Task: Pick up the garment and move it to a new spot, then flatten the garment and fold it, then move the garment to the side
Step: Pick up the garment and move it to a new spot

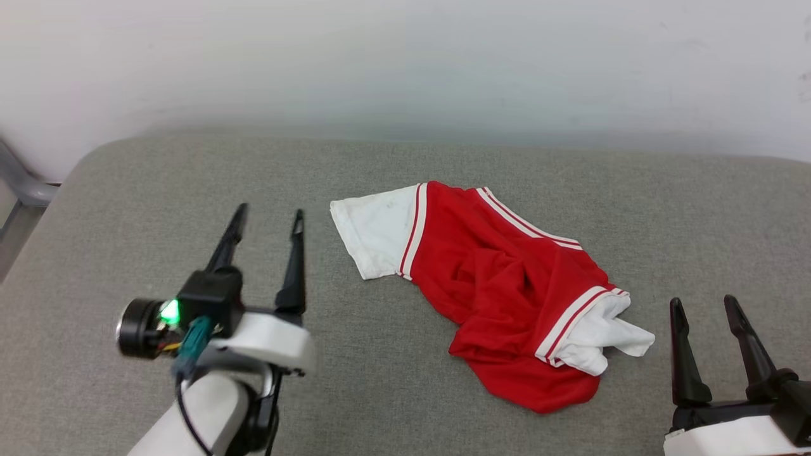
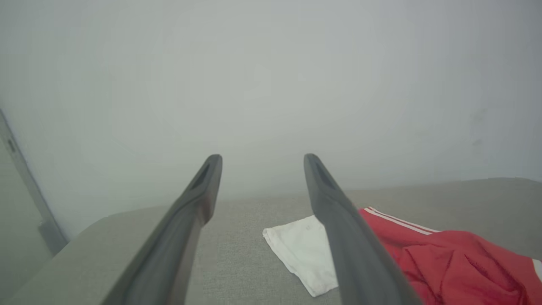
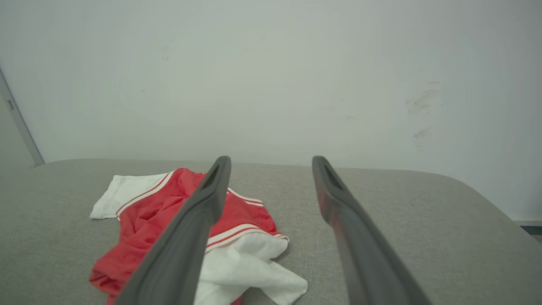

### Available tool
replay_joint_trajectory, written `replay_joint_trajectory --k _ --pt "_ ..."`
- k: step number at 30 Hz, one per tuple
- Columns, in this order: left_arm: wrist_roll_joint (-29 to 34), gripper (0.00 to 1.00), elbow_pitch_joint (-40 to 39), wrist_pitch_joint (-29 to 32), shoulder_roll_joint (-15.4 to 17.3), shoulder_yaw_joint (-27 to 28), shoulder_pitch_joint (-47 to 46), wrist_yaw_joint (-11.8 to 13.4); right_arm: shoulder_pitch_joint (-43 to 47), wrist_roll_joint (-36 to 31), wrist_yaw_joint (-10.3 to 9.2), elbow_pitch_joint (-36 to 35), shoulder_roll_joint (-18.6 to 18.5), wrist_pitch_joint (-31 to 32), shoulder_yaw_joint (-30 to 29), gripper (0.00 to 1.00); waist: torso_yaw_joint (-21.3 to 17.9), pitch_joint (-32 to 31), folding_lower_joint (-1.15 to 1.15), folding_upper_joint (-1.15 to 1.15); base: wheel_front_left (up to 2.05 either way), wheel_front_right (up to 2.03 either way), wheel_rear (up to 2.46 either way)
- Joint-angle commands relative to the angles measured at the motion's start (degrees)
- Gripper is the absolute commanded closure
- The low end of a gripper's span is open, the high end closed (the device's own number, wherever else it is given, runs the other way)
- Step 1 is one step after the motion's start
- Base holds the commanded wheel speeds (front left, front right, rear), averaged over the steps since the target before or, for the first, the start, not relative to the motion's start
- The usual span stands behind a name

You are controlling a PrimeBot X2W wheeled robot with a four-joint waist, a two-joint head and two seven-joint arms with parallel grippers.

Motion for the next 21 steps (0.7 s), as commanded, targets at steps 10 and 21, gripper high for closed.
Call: replay_joint_trajectory --k 10,21 --pt "12.35 0.0 -7.63 -0.14 -6.06 18.18 19.57 -2.39 1.64 0.77 -0.04 1.46 0.11 -0.1 0.14 0.0 0.76 -1.7 0.01 0.0 0.0 0.0 0.0" --pt "20.49 0.0 -6.17 -0.15 -12.77 25.58 27.99 -11.56 2.65 2.29 -0.04 2.41 0.1 -0.1 0.5 0.0 1.13 -3.02 0.01 0.0 0.0 0.0 0.0"
